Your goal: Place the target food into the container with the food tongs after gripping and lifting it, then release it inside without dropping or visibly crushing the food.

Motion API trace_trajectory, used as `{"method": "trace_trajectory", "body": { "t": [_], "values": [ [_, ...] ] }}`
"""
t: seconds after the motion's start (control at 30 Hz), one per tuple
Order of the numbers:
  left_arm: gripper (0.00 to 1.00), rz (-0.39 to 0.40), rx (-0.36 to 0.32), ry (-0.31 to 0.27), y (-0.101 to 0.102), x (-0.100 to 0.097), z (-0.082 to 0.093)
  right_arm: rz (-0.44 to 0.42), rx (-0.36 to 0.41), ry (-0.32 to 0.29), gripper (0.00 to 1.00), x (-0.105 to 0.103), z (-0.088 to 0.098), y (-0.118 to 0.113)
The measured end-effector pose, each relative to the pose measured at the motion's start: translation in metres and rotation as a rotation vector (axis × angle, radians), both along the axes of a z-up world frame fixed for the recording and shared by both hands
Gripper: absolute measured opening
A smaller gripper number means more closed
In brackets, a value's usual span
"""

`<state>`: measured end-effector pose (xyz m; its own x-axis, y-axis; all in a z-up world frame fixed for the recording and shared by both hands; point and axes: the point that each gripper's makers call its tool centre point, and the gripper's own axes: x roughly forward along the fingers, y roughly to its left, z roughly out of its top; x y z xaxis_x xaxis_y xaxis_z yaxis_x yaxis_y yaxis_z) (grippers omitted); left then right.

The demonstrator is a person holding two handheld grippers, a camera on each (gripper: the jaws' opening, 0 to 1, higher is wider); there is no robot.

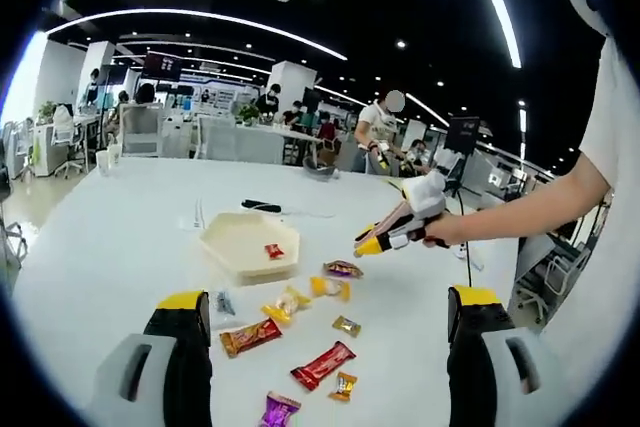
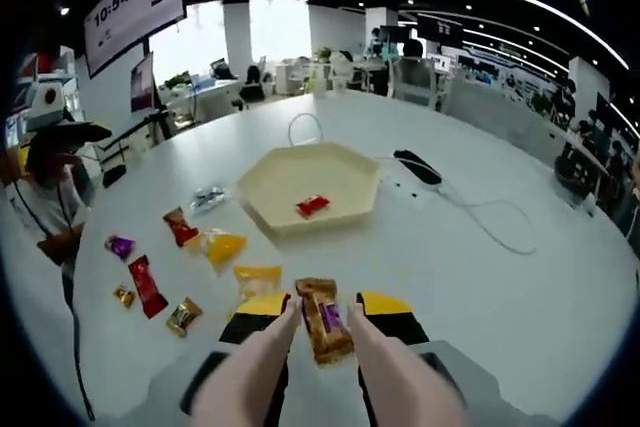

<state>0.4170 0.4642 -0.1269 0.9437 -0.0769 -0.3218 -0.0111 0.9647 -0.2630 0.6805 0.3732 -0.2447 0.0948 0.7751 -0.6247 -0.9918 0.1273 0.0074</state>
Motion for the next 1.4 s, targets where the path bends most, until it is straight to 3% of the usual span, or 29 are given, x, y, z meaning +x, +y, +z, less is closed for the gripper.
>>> {"method": "trace_trajectory", "body": {
  "t": [0.17, 0.3, 0.4, 0.57, 0.7, 0.87, 1.03, 1.23, 1.37, 1.4],
  "values": [
    [0.99, 0.005, -0.017, 0.003, -0.002, -0.002, -0.003, 0.011, 0.0, 0.003, 0.26, 0.001, -0.005, -0.001],
    [0.99, 0.003, 0.025, 0.006, -0.003, -0.006, 0.0, 0.024, -0.032, 0.009, 0.26, -0.001, -0.016, -0.006],
    [0.99, 0.037, -0.004, -0.001, -0.002, -0.01, -0.002, 0.036, -0.039, -0.007, 0.26, -0.003, -0.017, -0.006],
    [0.99, 0.017, -0.029, 0.031, -0.008, -0.013, -0.014, 0.0, -0.025, 0.014, 0.26, -0.002, -0.02, -0.005],
    [0.99, 0.041, -0.02, 0.014, -0.003, -0.014, -0.005, 0.034, -0.017, 0.007, 0.26, -0.007, -0.023, 0.003],
    [0.99, 0.047, -0.023, 0.023, -0.001, -0.013, -0.007, 0.026, -0.009, -0.004, 0.26, 0.0, -0.026, 0.008],
    [0.99, 0.042, 0.002, 0.038, -0.001, -0.015, -0.004, 0.021, 0.015, 0.028, 0.26, 0.003, -0.027, 0.015],
    [0.99, 0.059, 0.002, 0.046, -0.002, -0.021, -0.001, 0.023, -0.031, 0.054, 0.26, -0.001, -0.052, 0.014],
    [0.99, 0.063, 0.003, 0.046, -0.002, -0.022, -0.001, 0.029, -0.048, 0.053, 0.26, -0.002, -0.057, 0.013],
    [0.99, 0.07, 0.0, 0.047, -0.002, -0.023, -0.002, 0.016, -0.015, 0.05, 0.25, 0.001, -0.052, 0.013]
  ]
}}
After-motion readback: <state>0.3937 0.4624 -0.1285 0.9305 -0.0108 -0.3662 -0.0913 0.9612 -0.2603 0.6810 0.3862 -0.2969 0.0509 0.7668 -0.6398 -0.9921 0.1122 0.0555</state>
